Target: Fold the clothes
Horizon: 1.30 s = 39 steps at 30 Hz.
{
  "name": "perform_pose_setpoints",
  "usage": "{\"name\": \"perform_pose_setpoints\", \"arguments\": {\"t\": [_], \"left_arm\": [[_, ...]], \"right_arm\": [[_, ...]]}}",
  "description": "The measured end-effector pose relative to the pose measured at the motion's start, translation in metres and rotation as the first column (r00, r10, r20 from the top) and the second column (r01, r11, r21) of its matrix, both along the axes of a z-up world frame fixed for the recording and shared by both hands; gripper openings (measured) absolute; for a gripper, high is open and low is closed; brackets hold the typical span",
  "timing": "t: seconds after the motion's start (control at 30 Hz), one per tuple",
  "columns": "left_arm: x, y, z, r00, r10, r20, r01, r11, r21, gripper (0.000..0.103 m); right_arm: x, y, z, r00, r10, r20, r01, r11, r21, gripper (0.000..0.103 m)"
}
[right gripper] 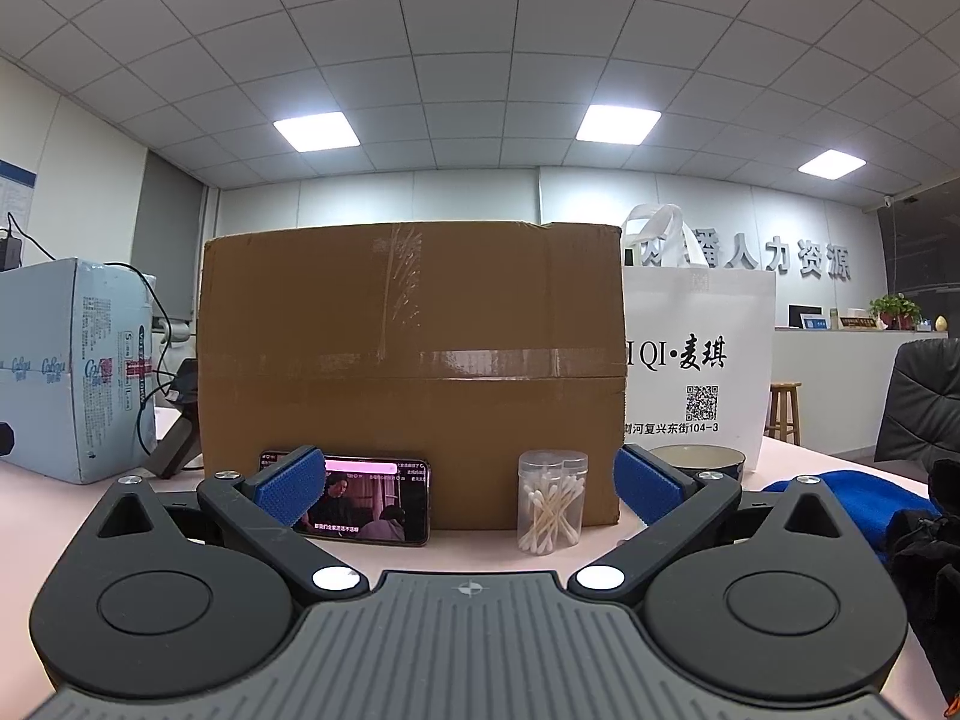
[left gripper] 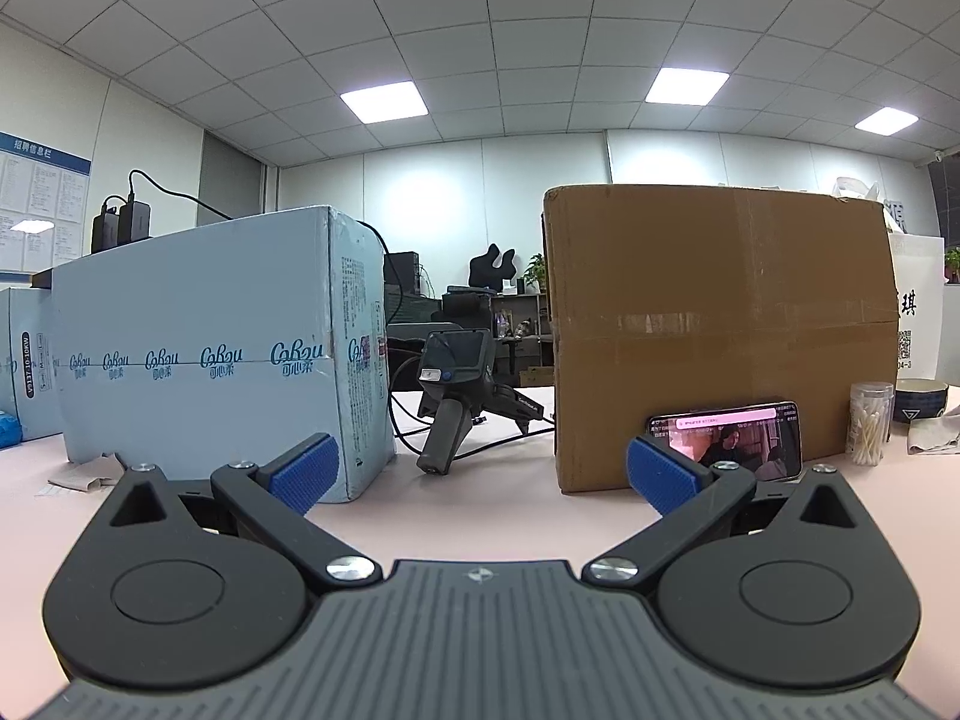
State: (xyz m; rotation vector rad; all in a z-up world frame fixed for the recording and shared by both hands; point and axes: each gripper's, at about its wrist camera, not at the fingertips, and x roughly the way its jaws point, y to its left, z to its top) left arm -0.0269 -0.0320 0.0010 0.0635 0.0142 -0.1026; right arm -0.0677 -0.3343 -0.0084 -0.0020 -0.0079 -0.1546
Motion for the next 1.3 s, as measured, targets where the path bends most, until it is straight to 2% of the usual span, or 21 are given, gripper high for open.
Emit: {"name": "perform_pose_setpoints", "arguments": {"t": [1.3], "left_arm": [[0.0042,0.0009,0.0007,1.0,-0.01,-0.014,0.01,1.0,-0.006,0.103]], "right_arm": [[0.0051,0.0051,-0.0016,1.0,0.012,-0.014,-0.012,1.0,-0.008,0.103]]}}
